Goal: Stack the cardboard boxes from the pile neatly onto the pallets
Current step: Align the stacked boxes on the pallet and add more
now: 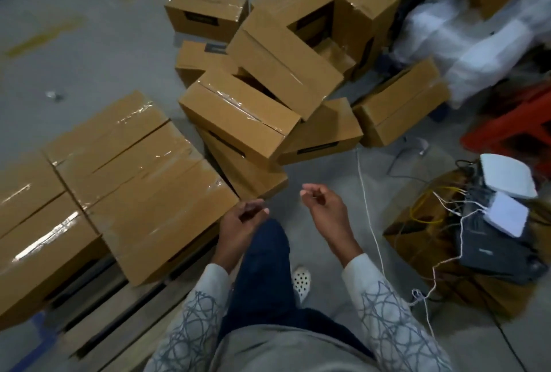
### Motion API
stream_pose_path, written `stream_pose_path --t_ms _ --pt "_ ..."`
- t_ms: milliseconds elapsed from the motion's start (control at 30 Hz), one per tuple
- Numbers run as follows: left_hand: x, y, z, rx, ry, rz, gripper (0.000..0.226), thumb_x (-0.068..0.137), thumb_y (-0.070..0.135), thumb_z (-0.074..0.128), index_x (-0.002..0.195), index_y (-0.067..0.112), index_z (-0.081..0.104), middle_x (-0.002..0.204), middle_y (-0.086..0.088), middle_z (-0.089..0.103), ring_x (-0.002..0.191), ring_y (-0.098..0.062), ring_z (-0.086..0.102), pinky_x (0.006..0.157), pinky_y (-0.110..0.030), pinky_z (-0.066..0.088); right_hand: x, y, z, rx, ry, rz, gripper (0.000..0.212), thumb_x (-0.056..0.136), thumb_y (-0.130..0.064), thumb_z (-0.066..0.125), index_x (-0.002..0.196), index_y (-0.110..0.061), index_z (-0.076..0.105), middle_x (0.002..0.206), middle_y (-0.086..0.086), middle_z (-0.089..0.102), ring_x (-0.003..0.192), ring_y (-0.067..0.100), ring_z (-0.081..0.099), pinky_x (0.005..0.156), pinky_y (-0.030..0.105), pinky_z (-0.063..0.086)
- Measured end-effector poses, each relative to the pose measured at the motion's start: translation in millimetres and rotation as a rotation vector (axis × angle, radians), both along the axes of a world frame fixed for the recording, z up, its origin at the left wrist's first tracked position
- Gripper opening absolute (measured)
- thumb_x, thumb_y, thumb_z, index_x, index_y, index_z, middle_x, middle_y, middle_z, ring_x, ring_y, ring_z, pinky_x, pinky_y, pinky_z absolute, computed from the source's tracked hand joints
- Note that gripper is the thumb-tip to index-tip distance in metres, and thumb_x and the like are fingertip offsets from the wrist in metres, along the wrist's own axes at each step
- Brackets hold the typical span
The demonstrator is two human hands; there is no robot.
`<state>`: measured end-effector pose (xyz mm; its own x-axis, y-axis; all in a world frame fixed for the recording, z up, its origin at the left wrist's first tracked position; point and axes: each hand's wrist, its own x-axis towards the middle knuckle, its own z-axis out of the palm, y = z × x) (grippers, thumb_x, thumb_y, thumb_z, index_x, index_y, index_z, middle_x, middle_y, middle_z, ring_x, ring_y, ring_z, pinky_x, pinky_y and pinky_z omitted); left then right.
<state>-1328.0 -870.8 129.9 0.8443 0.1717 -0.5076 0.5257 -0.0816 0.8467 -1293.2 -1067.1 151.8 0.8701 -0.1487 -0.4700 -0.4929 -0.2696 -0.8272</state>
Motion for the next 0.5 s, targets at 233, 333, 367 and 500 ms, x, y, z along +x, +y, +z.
stream_pose_path --t_ms 233,333,367,500 --pt "105 1 -35 -0.052 0.101 0.232 0.018 0.095 0.019 0.072 0.113 0.017 0.074 0.110 -0.002 0.076 0.105 -0.022 0.070 0.091 -0.040 0.058 107 -16 -34 -0.023 0.092 0.232 0.014 0.098 -0.028 0.070 0.110 -0.033 0.070 0.104 -0.016 0.072 0.092 -0.009 0.064 0.084 0.016 0.050" --pt "161 -2 -50 -0.029 0.116 0.294 0.020 0.095 0.019 0.072 0.115 0.016 0.073 0.109 -0.003 0.075 0.102 -0.023 0.071 0.080 -0.033 0.058 179 -25 -40 -0.094 0.132 0.373 0.016 0.098 -0.029 0.069 0.114 -0.029 0.070 0.106 -0.013 0.072 0.100 -0.002 0.065 0.088 0.022 0.053" --pt "180 -2 -52 -0.020 0.113 0.309 0.021 0.095 0.020 0.073 0.116 0.016 0.073 0.108 -0.004 0.075 0.101 -0.023 0.071 0.076 -0.029 0.057 205 -26 -38 -0.109 0.131 0.398 0.016 0.099 -0.029 0.069 0.114 -0.028 0.070 0.106 -0.013 0.071 0.101 0.000 0.065 0.089 0.023 0.053" --pt "254 2 -49 -0.037 0.136 0.370 0.018 0.094 0.021 0.074 0.112 0.020 0.072 0.106 -0.004 0.076 0.097 -0.022 0.072 0.073 -0.026 0.056 303 -22 -18 -0.135 0.122 0.474 0.021 0.101 -0.032 0.064 0.122 -0.029 0.066 0.108 -0.016 0.066 0.101 -0.003 0.060 0.083 0.022 0.050"
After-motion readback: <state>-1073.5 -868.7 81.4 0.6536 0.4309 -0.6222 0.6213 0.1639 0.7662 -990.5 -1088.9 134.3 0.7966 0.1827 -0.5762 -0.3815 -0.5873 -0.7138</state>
